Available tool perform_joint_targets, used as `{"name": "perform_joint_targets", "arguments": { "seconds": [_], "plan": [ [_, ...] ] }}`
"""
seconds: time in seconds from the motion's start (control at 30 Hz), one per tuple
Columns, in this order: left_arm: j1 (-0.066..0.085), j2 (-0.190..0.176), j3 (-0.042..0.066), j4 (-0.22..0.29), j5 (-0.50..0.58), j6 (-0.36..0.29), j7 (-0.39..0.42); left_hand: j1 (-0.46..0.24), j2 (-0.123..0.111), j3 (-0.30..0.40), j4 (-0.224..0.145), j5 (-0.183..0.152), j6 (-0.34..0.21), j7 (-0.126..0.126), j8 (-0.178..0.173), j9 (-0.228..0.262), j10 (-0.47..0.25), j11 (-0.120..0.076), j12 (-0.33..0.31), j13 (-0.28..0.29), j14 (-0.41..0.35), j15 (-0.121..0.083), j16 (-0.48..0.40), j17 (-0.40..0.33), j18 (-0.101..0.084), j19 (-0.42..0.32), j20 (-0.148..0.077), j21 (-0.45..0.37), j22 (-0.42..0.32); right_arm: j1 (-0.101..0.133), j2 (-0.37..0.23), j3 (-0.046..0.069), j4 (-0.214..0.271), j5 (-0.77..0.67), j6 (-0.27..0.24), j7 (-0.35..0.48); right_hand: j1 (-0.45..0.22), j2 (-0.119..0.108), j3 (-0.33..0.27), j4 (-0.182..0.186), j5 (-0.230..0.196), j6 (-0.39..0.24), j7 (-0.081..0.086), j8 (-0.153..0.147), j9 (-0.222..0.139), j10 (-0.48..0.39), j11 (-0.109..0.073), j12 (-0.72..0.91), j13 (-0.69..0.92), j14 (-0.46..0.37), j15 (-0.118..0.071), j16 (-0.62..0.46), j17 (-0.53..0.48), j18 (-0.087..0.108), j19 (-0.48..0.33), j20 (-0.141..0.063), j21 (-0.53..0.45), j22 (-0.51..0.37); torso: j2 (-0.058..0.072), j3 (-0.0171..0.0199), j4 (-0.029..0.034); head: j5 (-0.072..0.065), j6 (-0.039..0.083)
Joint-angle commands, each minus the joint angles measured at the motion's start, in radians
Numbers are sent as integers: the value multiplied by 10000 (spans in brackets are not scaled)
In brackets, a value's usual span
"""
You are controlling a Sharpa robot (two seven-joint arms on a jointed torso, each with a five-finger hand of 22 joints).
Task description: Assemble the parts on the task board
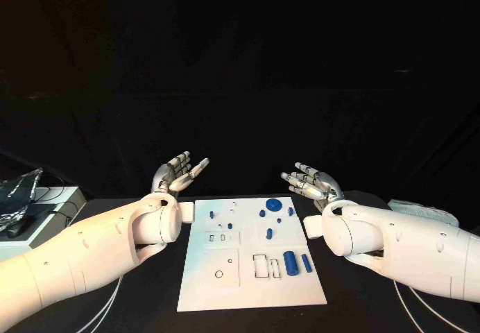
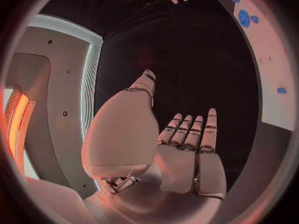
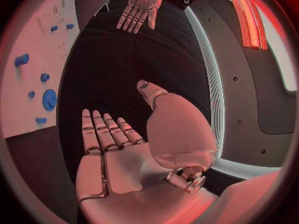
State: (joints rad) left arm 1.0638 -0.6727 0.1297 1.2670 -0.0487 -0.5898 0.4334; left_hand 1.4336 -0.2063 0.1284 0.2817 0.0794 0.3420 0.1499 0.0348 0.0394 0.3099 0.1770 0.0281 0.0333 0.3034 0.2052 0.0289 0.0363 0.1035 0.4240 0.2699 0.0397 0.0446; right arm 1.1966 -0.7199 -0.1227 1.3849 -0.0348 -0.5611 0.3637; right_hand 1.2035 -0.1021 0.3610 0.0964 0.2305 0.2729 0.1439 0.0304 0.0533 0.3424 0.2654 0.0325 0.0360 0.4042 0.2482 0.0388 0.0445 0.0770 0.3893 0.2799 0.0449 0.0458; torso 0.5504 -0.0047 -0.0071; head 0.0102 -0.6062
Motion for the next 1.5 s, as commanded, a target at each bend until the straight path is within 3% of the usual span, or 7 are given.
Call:
{"name": "perform_joint_targets", "arguments": {
  "seconds": [0.03,0.27,0.3,0.5,0.87,1.1,1.5],
  "plan": [
    [39,128,94,-284,-555,1327,-445,632,-78,23,170,94,217,713,54,28,227,66,71,29,204,74,70,25,165,225,119,66,29,200,102,-134,-287,-637,1902,-1019,1073,-80,213,-309,-181,735,1561,205,114,880,45,122,70,970,4,192,128,346,905,99,269,120,2,0,-2,1,0],
    [44,164,136,-382,-586,1420,-479,715,730,670,97,-28,1709,1109,410,249,2741,752,408,206,1968,278,438,277,273,1141,228,285,140,419,195,-313,-566,-777,2433,-1339,1626,-136,410,-804,-328,3518,1367,950,604,4309,-292,511,263,4426,-456,892,553,824,3560,79,997,371,2,0,-2,1,0],
    [23,-326,132,-99,-587,2089,-301,737,808,778,73,-42,2256,1085,533,322,3393,793,408,219,2678,267,565,359,298,1916,216,446,203,566,112,-297,-1438,-5225,2236,-836,1691,-161,518,-888,-335,4581,1171,1251,788,5347,-473,614,303,4867,-623,995,598,980,3935,67,1122,370,219,0,25,-61,-284],
    [29,-845,182,500,-785,2455,-203,770,989,1150,-37,-80,5002,1029,1190,696,6274,308,515,332,5934,-306,1328,826,812,4446,98,1195,387,781,197,-278,-1734,-7879,2095,-967,1768,-454,1083,-1026,-475,6297,705,1680,978,7074,-1006,519,270,6780,-1307,1543,817,1057,5951,-561,1959,568,480,26,85,-150,-301],
    [28,-1878,358,2124,-1207,3057,-387,802,591,1992,-51,-90,6142,582,1542,864,8344,-329,462,373,8425,-1188,2712,2421,796,6631,-828,2400,759,1216,340,-230,-1826,-12695,1472,-2481,1585,-920,1180,-1137,-116,7802,95,1758,1090,9469,-2011,324,351,10939,-2635,4826,3082,1044,8705,-2033,5889,2911,1031,74,284,-343,-262],
    [22,-2352,622,2951,-1497,3092,-559,633,161,2438,-223,-109,6192,516,1444,925,8588,-454,366,366,8324,-1426,5351,4594,726,6982,-1192,3851,1618,1409,523,-219,-1739,-14625,1797,-3511,1231,-1514,2064,-924,-10,7780,25,1525,1382,9039,-1902,273,307,10809,-2604,10205,7571,196,9952,-1975,11363,9587,1400,93,404,-480,-208],
    [17,-2624,882,3455,-1734,3017,-762,311,-32,2710,-258,-111,6195,445,1397,1036,8674,-531,384,403,8059,-1556,7445,5870,753,7037,-1330,5859,2885,1456,1152,-218,-2158,-15905,2252,-4368,1139,-1760,1871,-782,-167,7457,38,1386,1546,8080,-1761,294,333,10902,-2473,12277,9743,103,10154,-1798,12127,10555,1820,83,633,-608,-106]
  ]
}}
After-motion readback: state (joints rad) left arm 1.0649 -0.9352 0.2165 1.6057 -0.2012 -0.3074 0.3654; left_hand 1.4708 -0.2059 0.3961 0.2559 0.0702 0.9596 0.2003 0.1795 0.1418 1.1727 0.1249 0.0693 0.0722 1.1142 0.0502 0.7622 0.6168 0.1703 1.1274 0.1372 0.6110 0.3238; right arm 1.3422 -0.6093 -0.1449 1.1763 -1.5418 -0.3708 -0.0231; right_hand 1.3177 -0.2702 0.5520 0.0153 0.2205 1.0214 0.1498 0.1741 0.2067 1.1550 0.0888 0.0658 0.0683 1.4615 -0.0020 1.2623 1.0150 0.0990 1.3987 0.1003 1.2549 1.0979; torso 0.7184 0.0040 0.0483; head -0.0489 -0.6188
